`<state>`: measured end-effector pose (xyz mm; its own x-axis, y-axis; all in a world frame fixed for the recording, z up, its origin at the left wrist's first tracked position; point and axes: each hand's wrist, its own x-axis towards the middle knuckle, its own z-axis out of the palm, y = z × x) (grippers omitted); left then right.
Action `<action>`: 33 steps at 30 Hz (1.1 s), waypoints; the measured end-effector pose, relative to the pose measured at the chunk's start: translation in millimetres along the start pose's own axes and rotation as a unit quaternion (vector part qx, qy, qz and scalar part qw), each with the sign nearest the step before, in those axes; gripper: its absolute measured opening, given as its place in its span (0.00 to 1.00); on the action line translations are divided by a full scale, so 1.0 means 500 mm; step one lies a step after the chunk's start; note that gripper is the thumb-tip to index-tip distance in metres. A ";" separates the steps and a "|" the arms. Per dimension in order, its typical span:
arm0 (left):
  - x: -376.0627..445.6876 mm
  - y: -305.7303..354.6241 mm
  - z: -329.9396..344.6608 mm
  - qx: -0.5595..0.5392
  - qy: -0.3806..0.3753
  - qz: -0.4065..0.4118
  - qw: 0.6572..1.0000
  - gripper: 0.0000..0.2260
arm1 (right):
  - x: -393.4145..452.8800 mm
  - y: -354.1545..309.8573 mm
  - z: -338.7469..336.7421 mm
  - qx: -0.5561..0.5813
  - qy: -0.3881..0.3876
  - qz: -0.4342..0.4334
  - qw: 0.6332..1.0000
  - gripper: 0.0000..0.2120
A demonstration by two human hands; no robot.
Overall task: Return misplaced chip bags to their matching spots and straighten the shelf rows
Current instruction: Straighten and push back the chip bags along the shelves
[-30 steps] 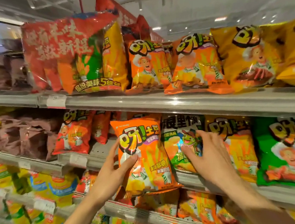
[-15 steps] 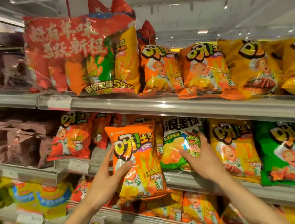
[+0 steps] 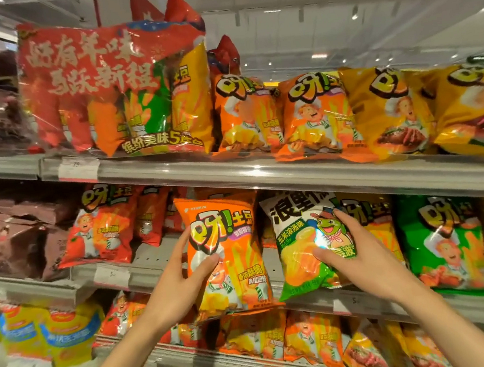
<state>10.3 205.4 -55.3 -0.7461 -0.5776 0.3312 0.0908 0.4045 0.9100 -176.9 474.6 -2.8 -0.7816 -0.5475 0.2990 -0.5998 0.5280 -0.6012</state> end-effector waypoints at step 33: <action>-0.038 0.119 0.266 -0.097 -0.128 -0.008 0.987 0.22 | -0.111 0.070 -0.013 0.150 -0.016 0.028 0.988 0.44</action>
<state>-57.8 334.6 -40.8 -0.8887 -0.3742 0.2650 0.1835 0.2395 0.9534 -155.7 527.8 -35.8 -0.8031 -0.5464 0.2379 -0.4744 0.3446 -0.8101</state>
